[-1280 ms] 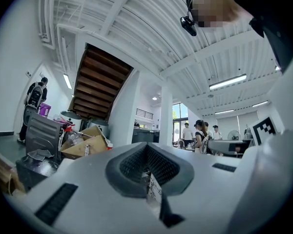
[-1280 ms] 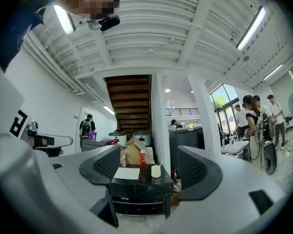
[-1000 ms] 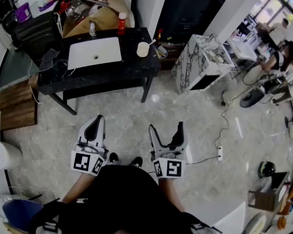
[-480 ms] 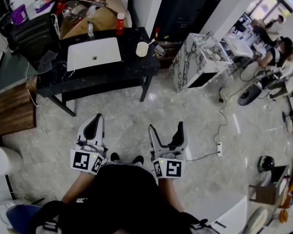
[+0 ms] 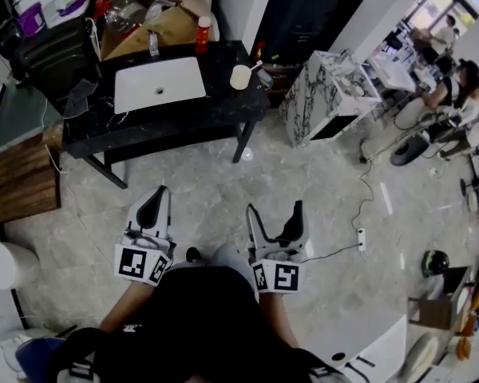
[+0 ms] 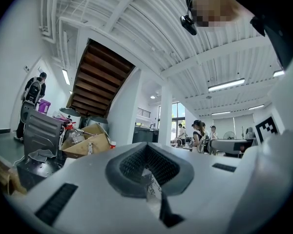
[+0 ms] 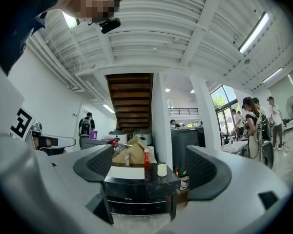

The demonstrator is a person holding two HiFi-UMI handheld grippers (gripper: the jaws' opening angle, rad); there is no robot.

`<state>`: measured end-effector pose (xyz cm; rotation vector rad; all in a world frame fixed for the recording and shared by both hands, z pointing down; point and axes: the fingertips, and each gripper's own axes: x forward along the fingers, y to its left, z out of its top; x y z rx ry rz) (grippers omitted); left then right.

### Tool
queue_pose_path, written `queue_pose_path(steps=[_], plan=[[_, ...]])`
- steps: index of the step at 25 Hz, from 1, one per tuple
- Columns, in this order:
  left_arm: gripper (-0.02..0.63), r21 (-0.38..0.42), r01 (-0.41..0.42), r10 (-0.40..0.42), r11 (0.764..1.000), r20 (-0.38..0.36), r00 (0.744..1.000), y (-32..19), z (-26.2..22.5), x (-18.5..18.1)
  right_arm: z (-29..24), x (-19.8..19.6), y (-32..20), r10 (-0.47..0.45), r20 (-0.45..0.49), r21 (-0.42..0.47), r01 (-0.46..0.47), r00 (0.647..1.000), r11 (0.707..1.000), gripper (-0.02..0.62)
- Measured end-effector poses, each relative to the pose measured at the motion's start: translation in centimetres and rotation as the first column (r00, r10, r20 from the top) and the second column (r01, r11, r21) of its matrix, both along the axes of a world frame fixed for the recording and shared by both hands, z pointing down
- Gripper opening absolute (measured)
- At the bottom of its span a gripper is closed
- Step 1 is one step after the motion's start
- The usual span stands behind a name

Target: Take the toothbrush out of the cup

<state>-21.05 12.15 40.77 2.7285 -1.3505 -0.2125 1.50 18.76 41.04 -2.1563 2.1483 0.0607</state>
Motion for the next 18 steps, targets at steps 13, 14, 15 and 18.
queue_pose_path(steps=[13,14,15,18], plan=[[0.003,-0.022,0.007,-0.007,1.000,-0.009,1.000,-4.7,1.5,-0.6,-0.2,-1.4,-4.7,-0.029,0.008,0.024,0.028,1.000,0.999,0.453],[0.005,-0.022,0.008,-0.008,1.000,-0.009,1.000,-5.3,1.6,-0.4,-0.2,-1.1,-5.2,-0.026,0.009,0.026,0.026,1.000,0.999,0.453],[0.003,-0.021,0.008,-0.008,1.000,-0.008,1.000,-5.8,1.7,-0.2,-0.1,-0.7,-5.7,-0.022,0.007,0.028,0.022,1.000,0.999,0.453],[0.003,-0.015,0.002,-0.002,1.000,-0.005,1.000,-7.7,1.9,1.0,0.4,0.7,-7.7,-0.009,-0.003,0.027,0.009,1.000,1.000,0.453]])
